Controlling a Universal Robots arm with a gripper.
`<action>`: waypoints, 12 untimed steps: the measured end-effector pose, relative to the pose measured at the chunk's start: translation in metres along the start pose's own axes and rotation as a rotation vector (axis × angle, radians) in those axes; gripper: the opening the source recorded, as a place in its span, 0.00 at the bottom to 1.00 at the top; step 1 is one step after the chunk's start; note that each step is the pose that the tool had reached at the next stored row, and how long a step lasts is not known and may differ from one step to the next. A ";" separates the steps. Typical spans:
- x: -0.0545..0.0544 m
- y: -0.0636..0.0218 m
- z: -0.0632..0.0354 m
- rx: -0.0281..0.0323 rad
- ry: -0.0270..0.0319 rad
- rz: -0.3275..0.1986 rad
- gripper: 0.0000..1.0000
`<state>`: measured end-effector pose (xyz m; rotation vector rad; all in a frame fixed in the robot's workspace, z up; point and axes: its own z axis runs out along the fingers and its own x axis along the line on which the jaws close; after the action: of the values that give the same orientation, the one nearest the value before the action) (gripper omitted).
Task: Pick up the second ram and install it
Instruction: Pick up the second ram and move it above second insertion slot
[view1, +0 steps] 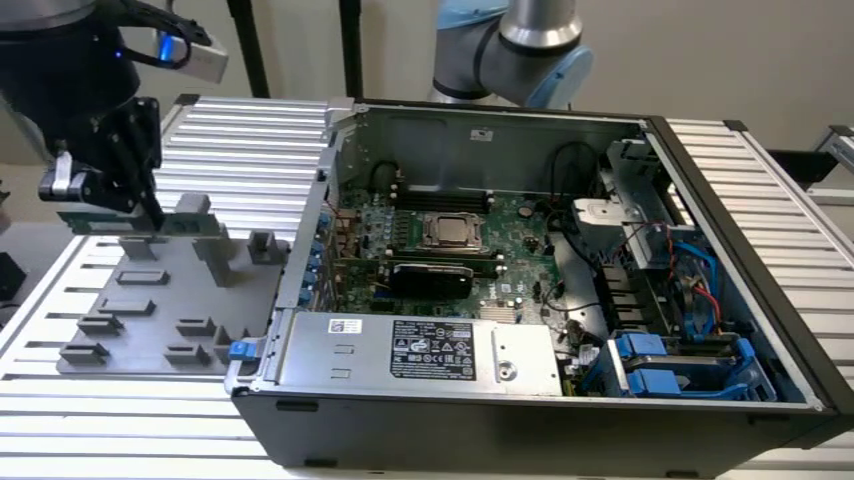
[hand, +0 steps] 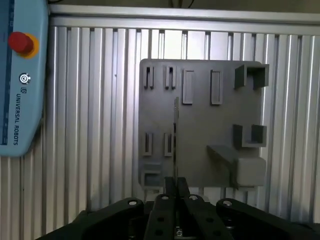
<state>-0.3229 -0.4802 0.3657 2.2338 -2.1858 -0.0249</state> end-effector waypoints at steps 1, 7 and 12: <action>0.000 -0.0044 -0.0046 -0.0002 -0.0008 0.000 0.00; 0.001 -0.0311 -0.0306 -0.0011 -0.0047 0.000 0.00; 0.001 -0.0539 -0.0404 -0.0023 -0.0069 0.000 0.00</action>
<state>-0.2681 -0.4803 0.4048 2.2361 -2.1878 -0.0350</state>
